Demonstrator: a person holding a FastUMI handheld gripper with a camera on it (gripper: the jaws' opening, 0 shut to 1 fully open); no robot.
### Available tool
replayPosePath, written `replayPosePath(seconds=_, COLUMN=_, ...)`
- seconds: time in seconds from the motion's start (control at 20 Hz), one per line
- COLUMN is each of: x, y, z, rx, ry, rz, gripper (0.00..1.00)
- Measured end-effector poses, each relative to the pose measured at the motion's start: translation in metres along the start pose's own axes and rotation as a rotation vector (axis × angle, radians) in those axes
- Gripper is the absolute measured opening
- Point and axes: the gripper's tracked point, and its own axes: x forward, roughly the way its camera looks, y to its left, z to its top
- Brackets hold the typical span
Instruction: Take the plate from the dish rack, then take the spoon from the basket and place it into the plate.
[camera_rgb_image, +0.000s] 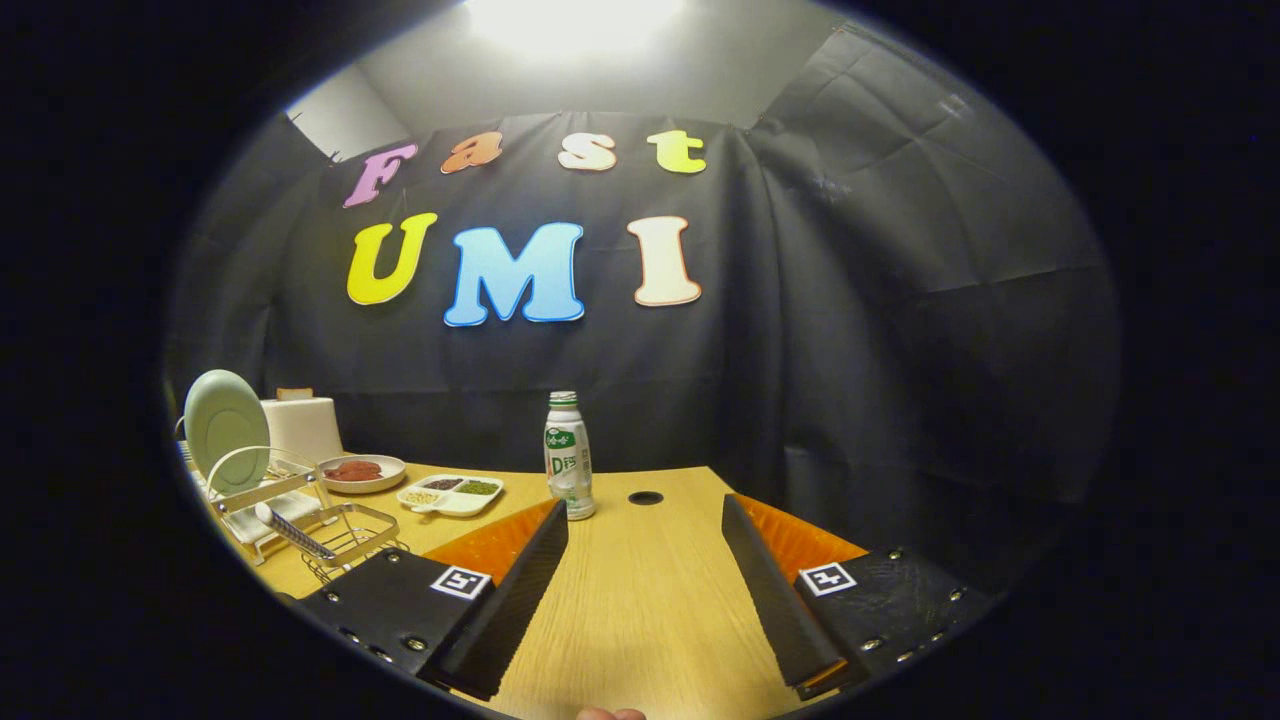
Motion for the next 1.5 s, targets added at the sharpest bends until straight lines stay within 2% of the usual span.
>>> replayPosePath(seconds=0.2, x=-0.046, y=0.0, z=0.039, rx=-0.049, ry=0.008, rz=-0.053, gripper=0.96)
replayPosePath(seconds=0.35, x=-0.077, y=0.021, z=0.068, rx=-0.062, ry=0.009, rz=-0.05, gripper=0.96)
replayPosePath(seconds=0.55, x=-0.104, y=0.073, z=0.096, rx=-0.034, ry=0.032, rz=-0.013, gripper=0.96)
replayPosePath(seconds=0.75, x=-0.116, y=0.149, z=0.119, rx=-0.003, ry=0.069, rz=0.056, gripper=0.96)
replayPosePath(seconds=1.0, x=-0.113, y=0.267, z=0.145, rx=0.1, ry=0.096, rz=0.175, gripper=0.97)
replayPosePath(seconds=1.15, x=-0.094, y=0.332, z=0.152, rx=0.174, ry=0.129, rz=0.254, gripper=0.97)
replayPosePath(seconds=1.3, x=-0.074, y=0.393, z=0.142, rx=0.235, ry=0.203, rz=0.319, gripper=0.96)
replayPosePath(seconds=1.5, x=-0.047, y=0.452, z=0.098, rx=0.317, ry=0.362, rz=0.357, gripper=0.97)
